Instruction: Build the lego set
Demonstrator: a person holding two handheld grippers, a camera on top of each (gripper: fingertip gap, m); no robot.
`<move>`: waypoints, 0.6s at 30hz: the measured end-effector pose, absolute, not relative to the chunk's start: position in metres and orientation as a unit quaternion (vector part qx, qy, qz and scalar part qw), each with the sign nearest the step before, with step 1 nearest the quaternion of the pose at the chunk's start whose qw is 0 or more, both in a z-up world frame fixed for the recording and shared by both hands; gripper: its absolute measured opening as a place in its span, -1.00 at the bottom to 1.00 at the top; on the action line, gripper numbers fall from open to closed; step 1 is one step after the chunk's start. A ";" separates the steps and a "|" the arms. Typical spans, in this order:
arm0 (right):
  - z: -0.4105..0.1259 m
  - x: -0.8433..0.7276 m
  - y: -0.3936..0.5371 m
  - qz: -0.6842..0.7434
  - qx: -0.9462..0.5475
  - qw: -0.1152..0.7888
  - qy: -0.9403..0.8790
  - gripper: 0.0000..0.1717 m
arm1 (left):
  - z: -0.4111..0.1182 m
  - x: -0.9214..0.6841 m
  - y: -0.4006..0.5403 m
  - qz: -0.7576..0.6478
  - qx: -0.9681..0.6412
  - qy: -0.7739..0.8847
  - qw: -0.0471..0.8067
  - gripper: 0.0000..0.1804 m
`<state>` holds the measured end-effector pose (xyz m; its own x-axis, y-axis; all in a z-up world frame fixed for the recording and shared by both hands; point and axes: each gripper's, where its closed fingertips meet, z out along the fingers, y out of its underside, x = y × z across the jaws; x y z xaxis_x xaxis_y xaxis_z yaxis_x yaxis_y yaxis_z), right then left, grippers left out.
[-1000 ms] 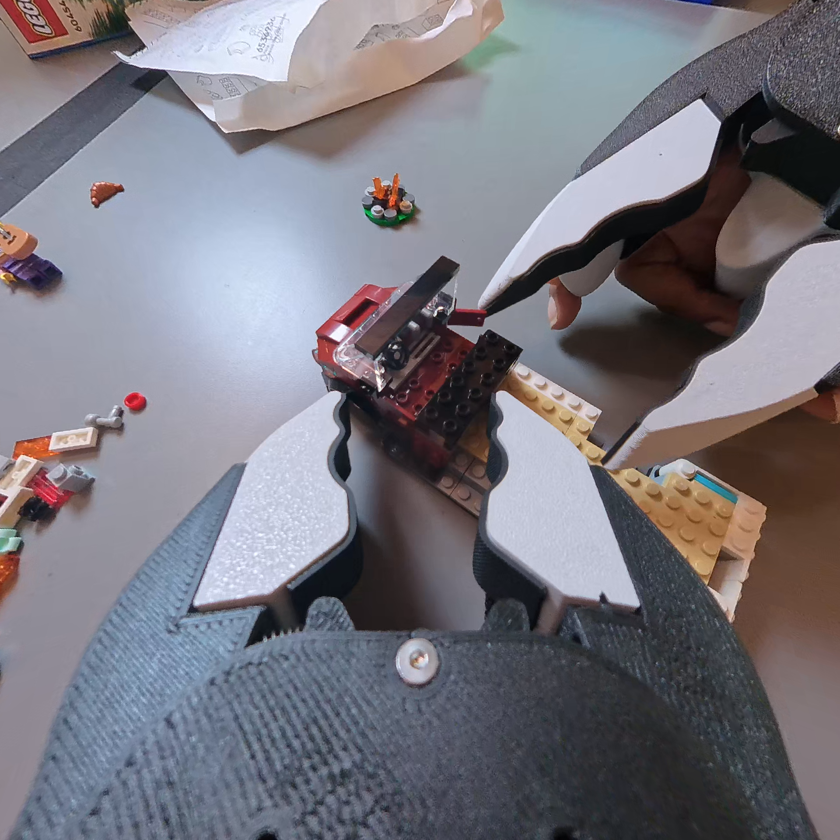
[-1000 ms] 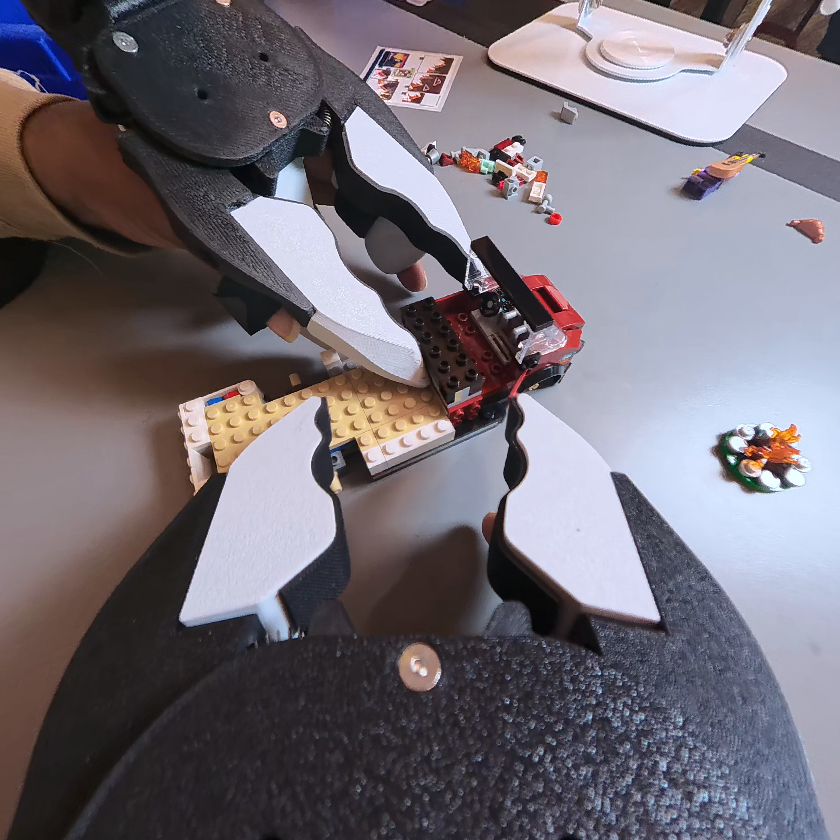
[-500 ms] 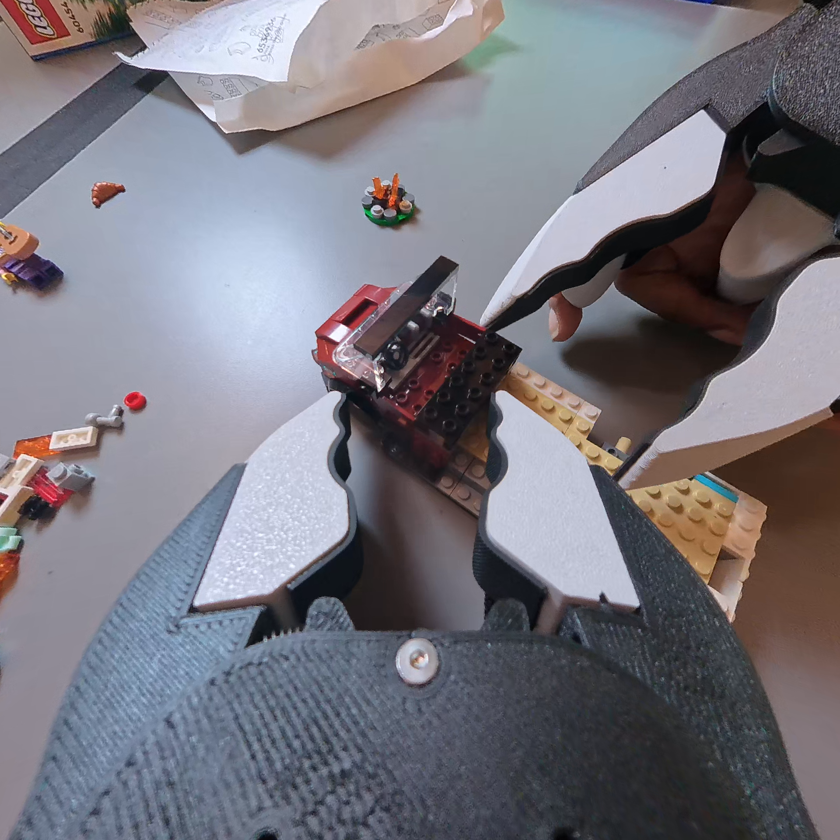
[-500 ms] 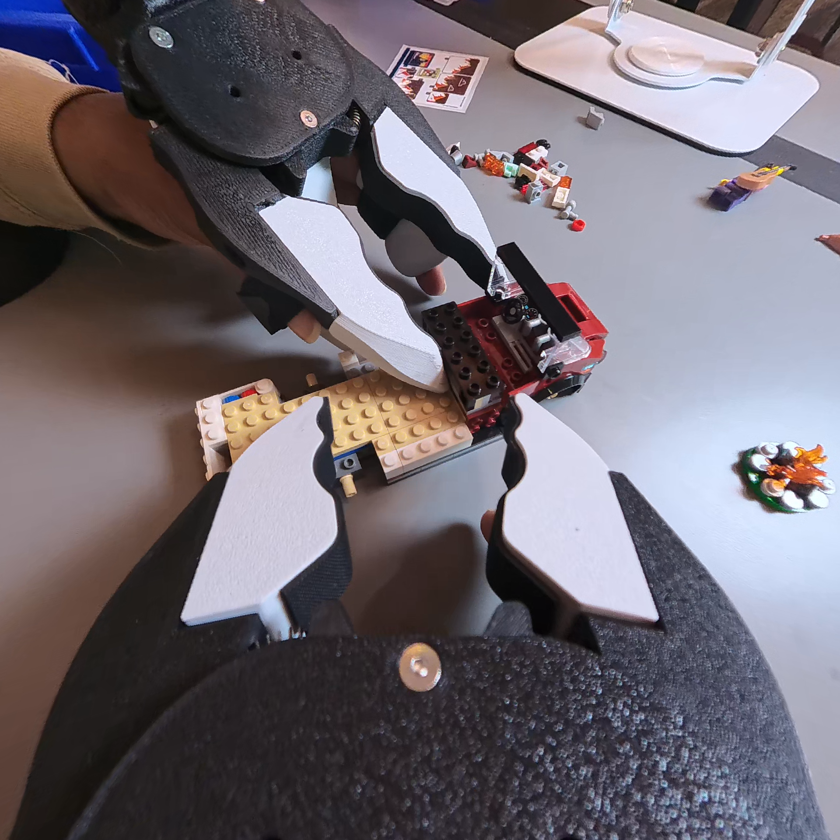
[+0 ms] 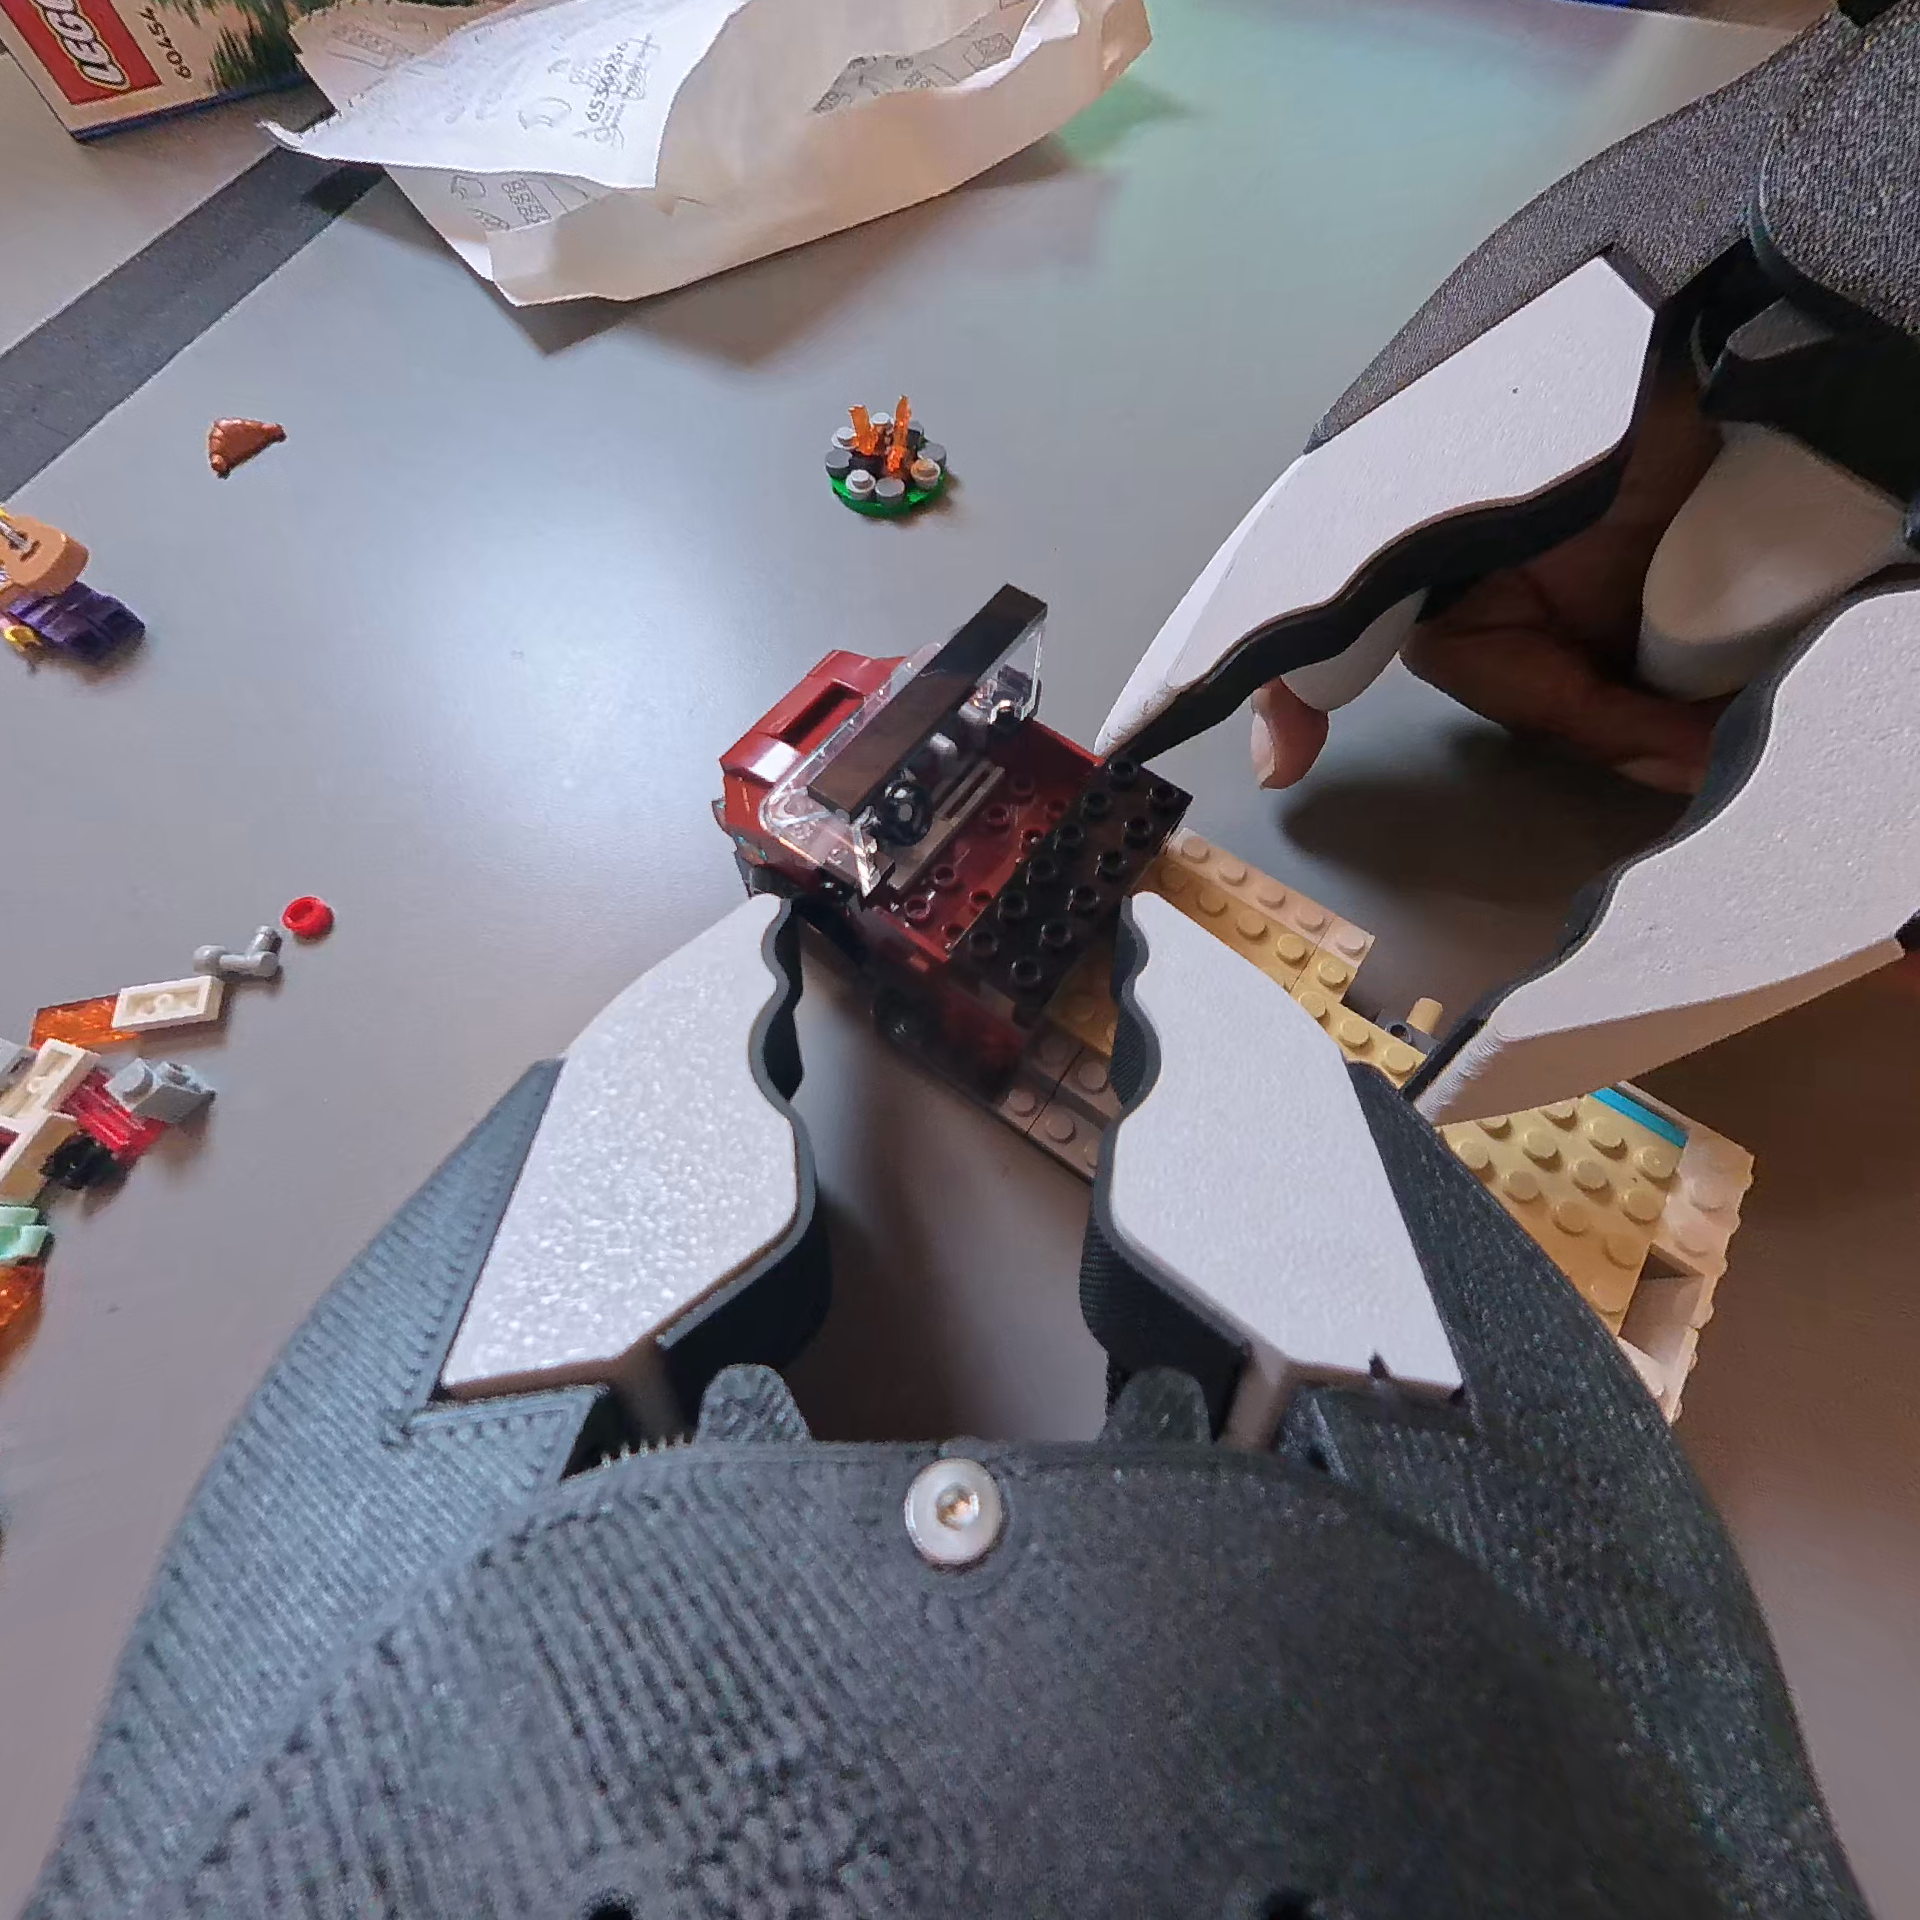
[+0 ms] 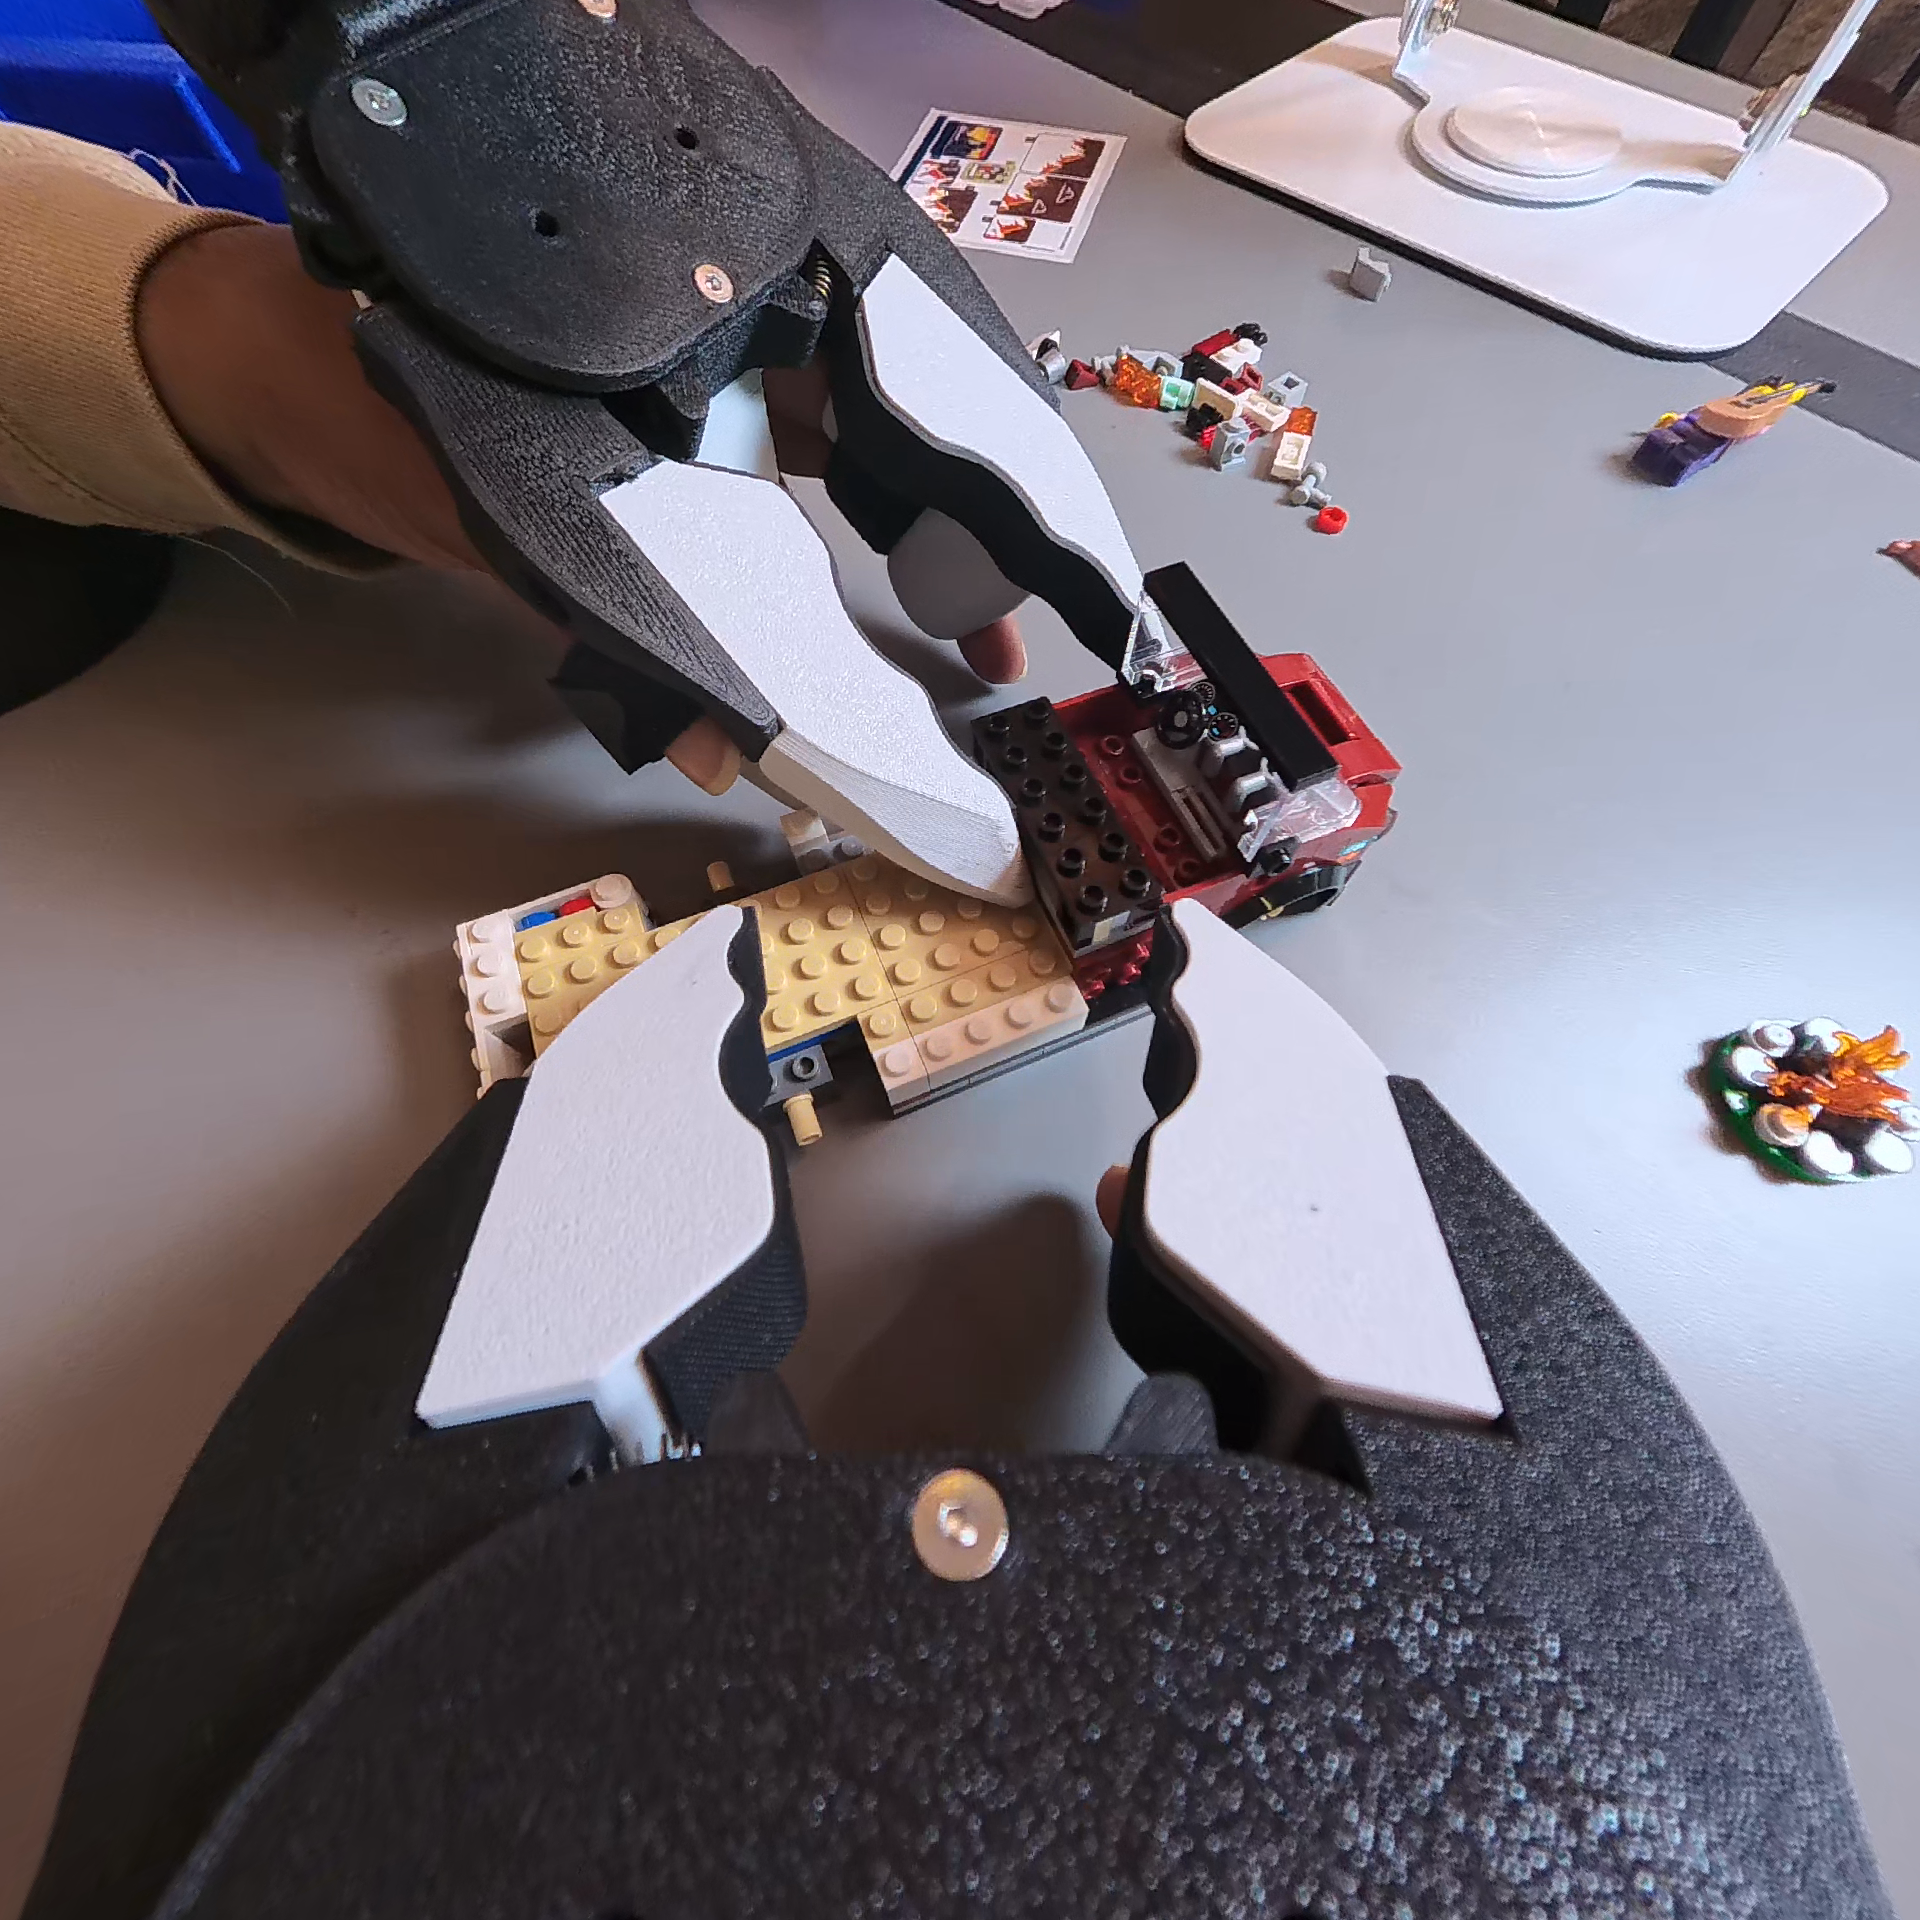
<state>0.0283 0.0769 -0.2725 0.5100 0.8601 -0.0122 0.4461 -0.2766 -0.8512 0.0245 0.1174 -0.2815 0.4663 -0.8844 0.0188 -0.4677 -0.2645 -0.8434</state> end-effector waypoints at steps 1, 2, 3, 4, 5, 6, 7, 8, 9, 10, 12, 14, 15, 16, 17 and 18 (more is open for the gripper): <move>-0.272 0.028 0.077 0.248 -0.760 0.420 -0.429 -0.16 | -0.282 0.024 0.117 -0.256 -0.753 0.449 0.408 -0.36; -0.272 0.029 0.077 0.252 -0.761 0.419 -0.427 -0.16 | -0.281 0.024 0.117 -0.256 -0.753 0.449 0.407 -0.36; -0.270 0.029 0.076 0.260 -0.761 0.417 -0.423 -0.16 | -0.281 0.025 0.117 -0.257 -0.753 0.449 0.407 -0.35; -0.267 0.031 0.076 0.268 -0.760 0.418 -0.419 -0.17 | -0.281 0.025 0.117 -0.258 -0.752 0.449 0.407 -0.36; -0.260 0.033 0.077 0.271 -0.756 0.428 -0.415 -0.18 | -0.281 0.024 0.117 -0.260 -0.752 0.450 0.407 -0.36; -0.251 0.037 0.078 0.270 -0.749 0.446 -0.410 -0.18 | -0.280 0.023 0.115 -0.265 -0.751 0.450 0.404 -0.36; -0.239 0.042 0.079 0.270 -0.740 0.467 -0.402 -0.18 | -0.280 0.020 0.114 -0.267 -0.752 0.449 0.402 -0.34; -0.226 0.045 0.078 0.275 -0.730 0.487 -0.392 -0.18 | -0.277 0.015 0.114 -0.269 -0.751 0.447 0.404 -0.34; -0.213 0.048 0.075 0.279 -0.718 0.507 -0.386 -0.19 | -0.273 0.009 0.113 -0.272 -0.750 0.443 0.408 -0.33; -0.202 0.049 0.071 0.275 -0.709 0.523 -0.383 -0.20 | -0.269 0.002 0.112 -0.277 -0.749 0.439 0.411 -0.33; -0.186 0.048 0.058 0.281 -0.697 0.541 -0.377 -0.21 | -0.260 -0.011 0.109 -0.286 -0.746 0.429 0.421 -0.34; -0.176 0.043 0.048 0.291 -0.681 0.557 -0.375 -0.22 | -0.251 -0.020 0.105 -0.299 -0.741 0.419 0.432 -0.36; -0.176 0.043 0.046 0.285 -0.682 0.556 -0.381 -0.22 | -0.248 -0.024 0.102 -0.301 -0.739 0.415 0.437 -0.37; -0.178 0.042 0.044 0.274 -0.685 0.550 -0.390 -0.21 | -0.247 -0.026 0.099 -0.299 -0.736 0.416 0.442 -0.38; -0.179 0.042 0.044 0.263 -0.687 0.549 -0.398 -0.20 | -0.246 -0.027 0.095 -0.296 -0.733 0.419 0.447 -0.38; -0.179 0.043 0.044 0.251 -0.689 0.550 -0.401 -0.20 | -0.245 -0.028 0.091 -0.291 -0.730 0.423 0.451 -0.38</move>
